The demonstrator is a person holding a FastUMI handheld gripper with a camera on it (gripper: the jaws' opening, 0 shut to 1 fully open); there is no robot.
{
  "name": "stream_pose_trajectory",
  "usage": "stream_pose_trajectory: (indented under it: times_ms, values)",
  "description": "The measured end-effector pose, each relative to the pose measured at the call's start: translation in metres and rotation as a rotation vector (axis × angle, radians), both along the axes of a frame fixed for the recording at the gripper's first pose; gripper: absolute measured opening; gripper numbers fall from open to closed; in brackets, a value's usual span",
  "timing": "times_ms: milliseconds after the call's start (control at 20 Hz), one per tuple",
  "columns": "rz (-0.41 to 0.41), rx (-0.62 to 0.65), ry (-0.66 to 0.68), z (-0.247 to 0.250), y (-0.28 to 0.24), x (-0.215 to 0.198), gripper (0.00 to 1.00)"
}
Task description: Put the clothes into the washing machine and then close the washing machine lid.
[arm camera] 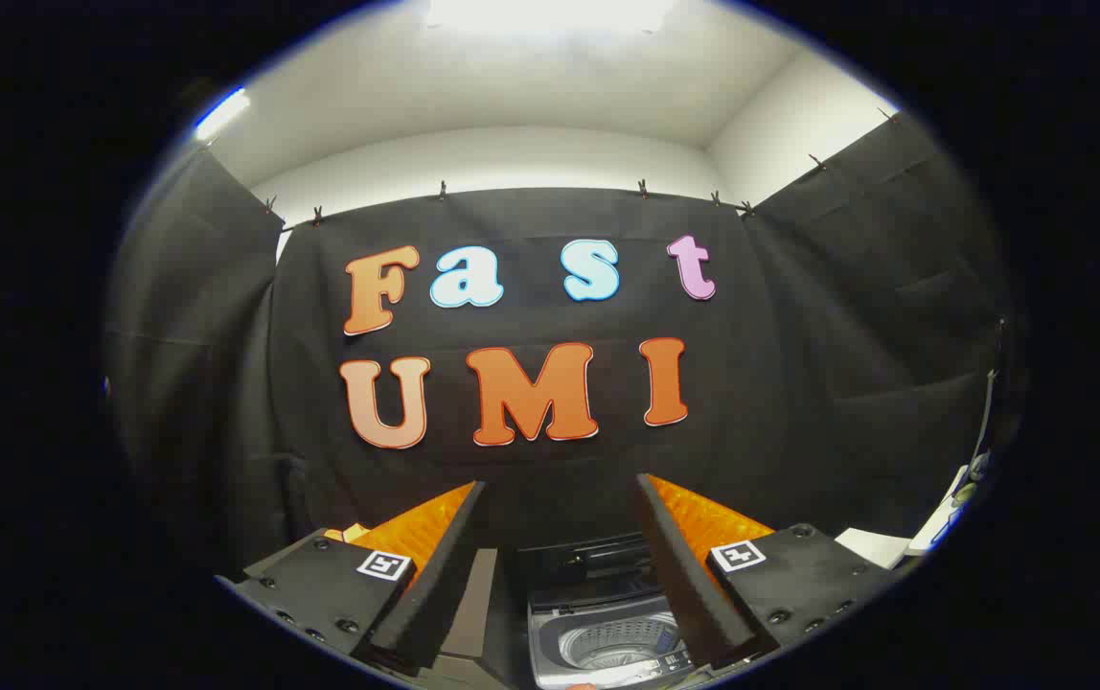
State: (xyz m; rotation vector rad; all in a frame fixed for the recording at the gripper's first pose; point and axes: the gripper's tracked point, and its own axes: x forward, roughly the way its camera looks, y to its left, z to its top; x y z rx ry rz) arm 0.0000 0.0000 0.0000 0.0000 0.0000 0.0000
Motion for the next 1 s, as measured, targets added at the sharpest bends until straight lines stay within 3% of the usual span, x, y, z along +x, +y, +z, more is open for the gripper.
stream_pose_trajectory:
  times_ms: [250,1000]
  values:
    - [-0.012,0.038,-0.008,0.033,-0.002,-0.007,0.98]
    - [-0.014,0.010,0.024,0.022,0.007,-0.005,0.98]
